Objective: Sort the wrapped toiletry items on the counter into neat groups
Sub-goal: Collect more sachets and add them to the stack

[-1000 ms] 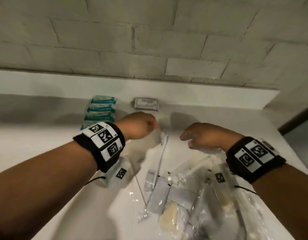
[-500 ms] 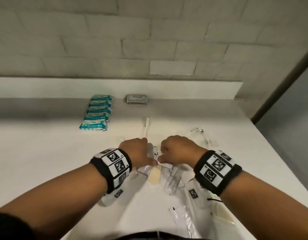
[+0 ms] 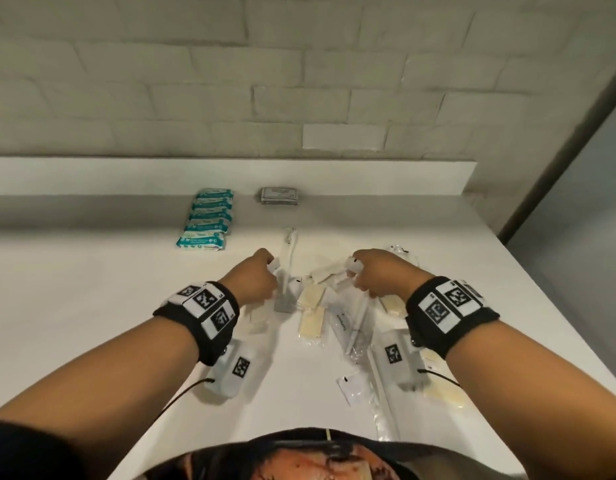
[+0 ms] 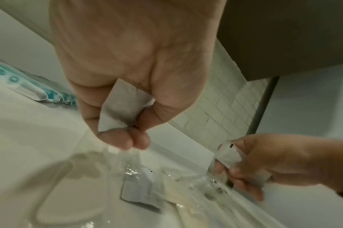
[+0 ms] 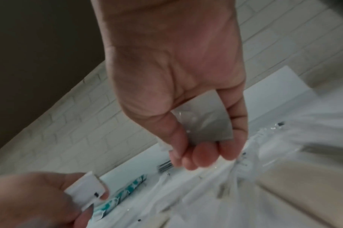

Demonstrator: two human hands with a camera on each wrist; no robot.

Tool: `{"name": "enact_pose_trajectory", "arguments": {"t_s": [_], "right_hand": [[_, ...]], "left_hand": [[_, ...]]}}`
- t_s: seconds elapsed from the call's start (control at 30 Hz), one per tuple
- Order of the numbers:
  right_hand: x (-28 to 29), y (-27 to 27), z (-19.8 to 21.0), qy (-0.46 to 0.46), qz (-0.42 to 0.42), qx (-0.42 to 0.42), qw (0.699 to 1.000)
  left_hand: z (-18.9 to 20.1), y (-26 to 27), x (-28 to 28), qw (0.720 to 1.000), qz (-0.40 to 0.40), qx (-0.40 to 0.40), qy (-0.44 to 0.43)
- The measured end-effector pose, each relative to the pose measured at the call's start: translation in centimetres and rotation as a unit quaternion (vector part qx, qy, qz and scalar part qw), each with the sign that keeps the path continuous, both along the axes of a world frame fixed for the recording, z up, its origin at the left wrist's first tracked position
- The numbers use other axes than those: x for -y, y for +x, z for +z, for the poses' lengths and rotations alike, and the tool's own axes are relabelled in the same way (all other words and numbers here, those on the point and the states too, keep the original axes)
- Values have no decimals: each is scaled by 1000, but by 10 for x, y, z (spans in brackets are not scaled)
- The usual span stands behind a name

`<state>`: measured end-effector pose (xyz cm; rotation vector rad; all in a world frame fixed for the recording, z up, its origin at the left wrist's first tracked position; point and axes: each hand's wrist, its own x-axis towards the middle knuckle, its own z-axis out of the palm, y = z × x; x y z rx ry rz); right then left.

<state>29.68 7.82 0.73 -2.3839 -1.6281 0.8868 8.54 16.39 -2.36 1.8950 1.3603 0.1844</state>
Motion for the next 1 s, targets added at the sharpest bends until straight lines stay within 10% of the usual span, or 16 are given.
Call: {"name": "enact_pose_trajectory", "arguments": {"t_s": [0.3,1.0], "right_hand": [[26,-28,-32,-87,56,183,978],[26,-16,-46,-45,6,137,990]], "left_hand": [[-1,35,12,952,-126,-240,144],[-11,44,33,956,-101,-249,121]]}}
